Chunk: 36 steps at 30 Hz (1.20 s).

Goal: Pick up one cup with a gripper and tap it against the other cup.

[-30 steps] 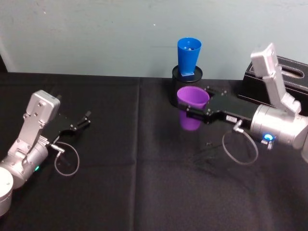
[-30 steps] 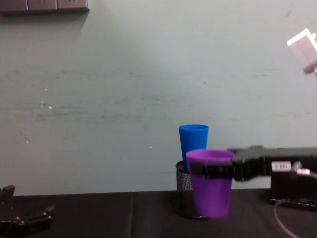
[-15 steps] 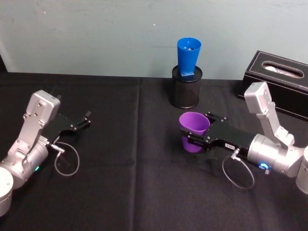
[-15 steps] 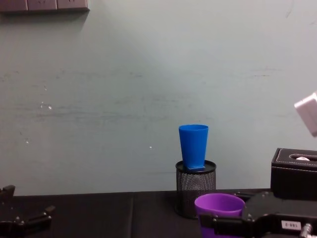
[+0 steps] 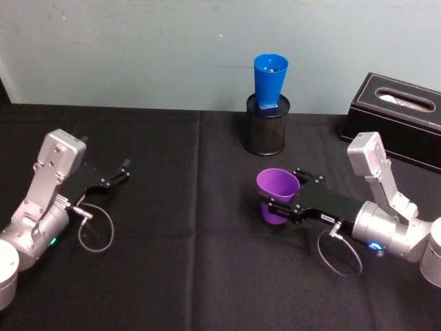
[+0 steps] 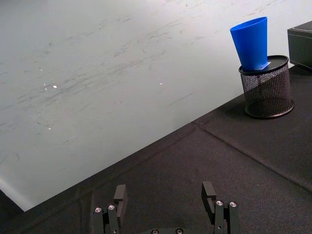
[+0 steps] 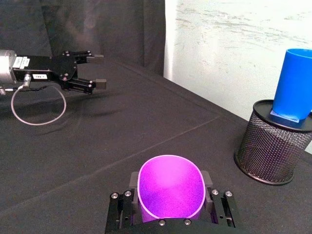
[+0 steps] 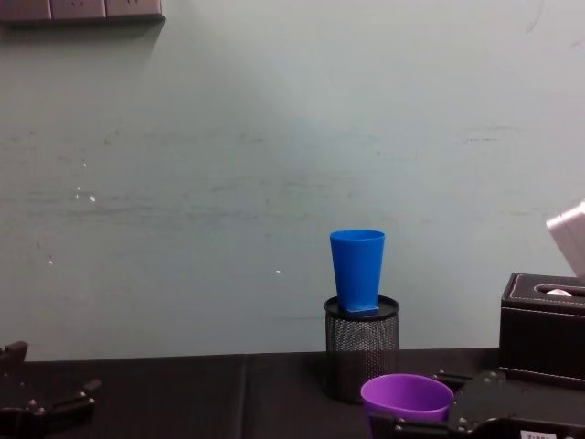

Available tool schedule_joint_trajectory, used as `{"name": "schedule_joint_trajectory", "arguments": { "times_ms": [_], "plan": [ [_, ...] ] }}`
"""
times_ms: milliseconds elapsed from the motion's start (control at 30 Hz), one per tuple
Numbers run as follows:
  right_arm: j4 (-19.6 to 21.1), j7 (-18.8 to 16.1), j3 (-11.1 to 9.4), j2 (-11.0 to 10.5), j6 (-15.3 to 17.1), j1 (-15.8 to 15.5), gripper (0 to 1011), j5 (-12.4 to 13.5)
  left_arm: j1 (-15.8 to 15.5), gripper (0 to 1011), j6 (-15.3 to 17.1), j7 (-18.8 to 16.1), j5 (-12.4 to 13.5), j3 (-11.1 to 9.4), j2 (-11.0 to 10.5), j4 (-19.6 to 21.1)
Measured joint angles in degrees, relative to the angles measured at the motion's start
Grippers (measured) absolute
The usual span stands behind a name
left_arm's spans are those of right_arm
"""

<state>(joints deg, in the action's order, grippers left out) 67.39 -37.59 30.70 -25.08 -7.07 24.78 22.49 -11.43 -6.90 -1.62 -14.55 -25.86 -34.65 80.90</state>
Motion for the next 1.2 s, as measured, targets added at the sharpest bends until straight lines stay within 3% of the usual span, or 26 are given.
{"name": "schedule_joint_trajectory", "arguments": {
  "times_ms": [1200],
  "plan": [
    [-3.3,-2.2,-1.3,1.7,-0.5,-0.3,724,-0.1,0.0,1005,0.0,0.0,0.0,0.0,0.0,0.0]
  ]
}}
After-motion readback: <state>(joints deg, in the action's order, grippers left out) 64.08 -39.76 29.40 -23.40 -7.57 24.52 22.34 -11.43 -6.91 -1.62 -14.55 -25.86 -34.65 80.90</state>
